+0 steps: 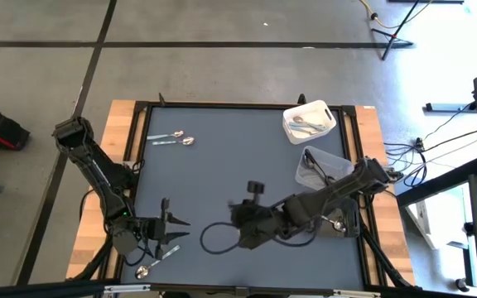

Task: Sort silverware by color (type)
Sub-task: Put the white and blue spoon into the black bin

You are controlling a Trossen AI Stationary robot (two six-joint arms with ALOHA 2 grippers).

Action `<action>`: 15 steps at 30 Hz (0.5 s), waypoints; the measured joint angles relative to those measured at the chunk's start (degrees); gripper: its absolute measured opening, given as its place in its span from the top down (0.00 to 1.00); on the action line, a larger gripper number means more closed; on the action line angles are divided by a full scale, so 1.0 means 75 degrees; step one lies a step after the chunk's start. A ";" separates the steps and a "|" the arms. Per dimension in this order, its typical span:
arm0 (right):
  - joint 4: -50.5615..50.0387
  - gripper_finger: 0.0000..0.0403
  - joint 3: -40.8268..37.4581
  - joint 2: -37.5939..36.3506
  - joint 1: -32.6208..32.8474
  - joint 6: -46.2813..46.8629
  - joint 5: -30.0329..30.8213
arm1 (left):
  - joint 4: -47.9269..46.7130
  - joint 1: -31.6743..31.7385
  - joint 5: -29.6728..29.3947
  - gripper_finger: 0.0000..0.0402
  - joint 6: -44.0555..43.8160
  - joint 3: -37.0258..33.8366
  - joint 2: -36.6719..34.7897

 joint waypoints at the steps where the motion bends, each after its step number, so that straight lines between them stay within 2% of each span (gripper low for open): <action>1: -0.0616 0.95 0.0246 -0.0003 0.0002 0.0352 -0.0054 | 0.0001 0.0000 0.0000 0.71 0.0000 0.0000 0.0000; 4: -0.2273 0.97 0.0847 -0.0003 0.0108 0.1413 -0.0269 | 0.0001 0.0000 0.0000 0.71 0.0000 0.0000 0.0000; 10: -0.4420 0.95 0.1322 0.0000 0.0502 0.3200 -0.0389 | -0.0002 0.0000 -0.0003 0.71 0.0000 0.0000 0.0000; 13: -0.5085 0.96 0.1335 0.0000 0.0704 0.3979 -0.0358 | -0.0002 0.0000 0.0000 0.71 -0.0003 0.0000 0.0003; 15: -0.4966 0.97 0.1248 -0.0059 0.0823 0.4065 -0.0608 | -0.0002 0.0000 0.0000 0.71 -0.0009 0.0000 0.0003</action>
